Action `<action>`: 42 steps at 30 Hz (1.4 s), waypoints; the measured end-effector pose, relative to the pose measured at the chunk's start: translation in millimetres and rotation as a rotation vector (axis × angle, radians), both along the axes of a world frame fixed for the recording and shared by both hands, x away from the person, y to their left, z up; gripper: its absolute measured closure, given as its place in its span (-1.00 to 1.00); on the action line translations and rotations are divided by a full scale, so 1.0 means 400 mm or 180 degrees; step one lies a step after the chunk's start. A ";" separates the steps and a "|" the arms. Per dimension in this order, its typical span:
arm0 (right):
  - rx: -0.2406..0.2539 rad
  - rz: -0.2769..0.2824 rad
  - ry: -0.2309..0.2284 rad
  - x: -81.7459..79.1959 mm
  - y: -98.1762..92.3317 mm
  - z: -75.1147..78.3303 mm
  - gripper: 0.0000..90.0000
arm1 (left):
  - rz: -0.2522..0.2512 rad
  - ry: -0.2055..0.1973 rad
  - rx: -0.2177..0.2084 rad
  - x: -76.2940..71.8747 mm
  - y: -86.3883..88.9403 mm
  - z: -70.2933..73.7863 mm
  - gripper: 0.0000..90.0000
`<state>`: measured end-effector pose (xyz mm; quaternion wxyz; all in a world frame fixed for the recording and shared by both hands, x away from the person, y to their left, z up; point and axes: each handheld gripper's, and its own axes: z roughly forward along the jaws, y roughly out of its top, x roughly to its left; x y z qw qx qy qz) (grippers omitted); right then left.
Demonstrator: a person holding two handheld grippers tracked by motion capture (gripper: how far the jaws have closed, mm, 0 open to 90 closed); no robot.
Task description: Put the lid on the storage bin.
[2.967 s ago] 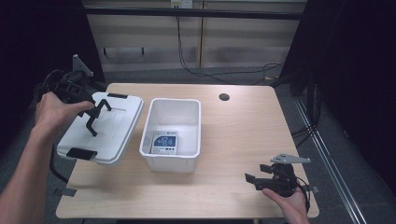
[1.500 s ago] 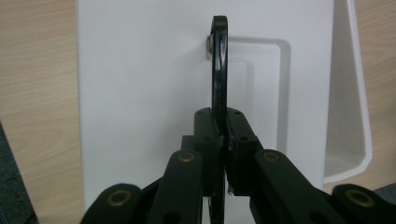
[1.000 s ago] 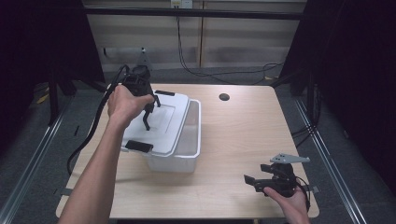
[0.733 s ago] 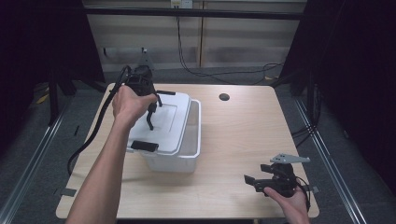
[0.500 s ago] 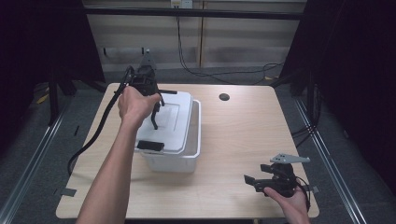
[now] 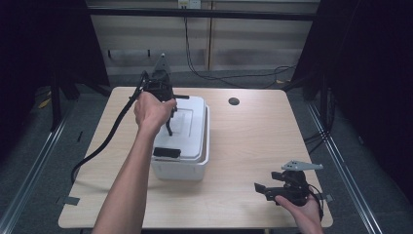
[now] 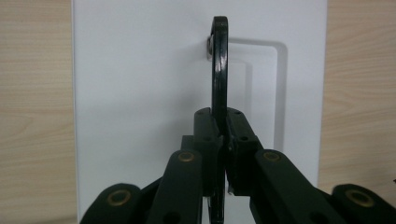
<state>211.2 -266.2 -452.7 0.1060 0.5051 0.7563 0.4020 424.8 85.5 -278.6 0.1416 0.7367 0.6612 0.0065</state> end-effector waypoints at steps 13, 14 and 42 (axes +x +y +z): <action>-0.0027 -0.0013 0.0026 0.001 0.000 -0.002 -0.69 | -0.0005 0.0001 -0.0044 0.000 -0.023 -0.023 0.89; -0.0029 -0.0014 0.0030 0.001 0.000 -0.002 -0.69 | -0.0035 0.0010 -0.0038 0.000 -0.022 -0.023 0.89; -0.0030 -0.0004 0.0032 0.002 0.001 -0.003 -0.68 | 0.0118 0.0108 -0.0135 0.001 -0.022 -0.051 0.88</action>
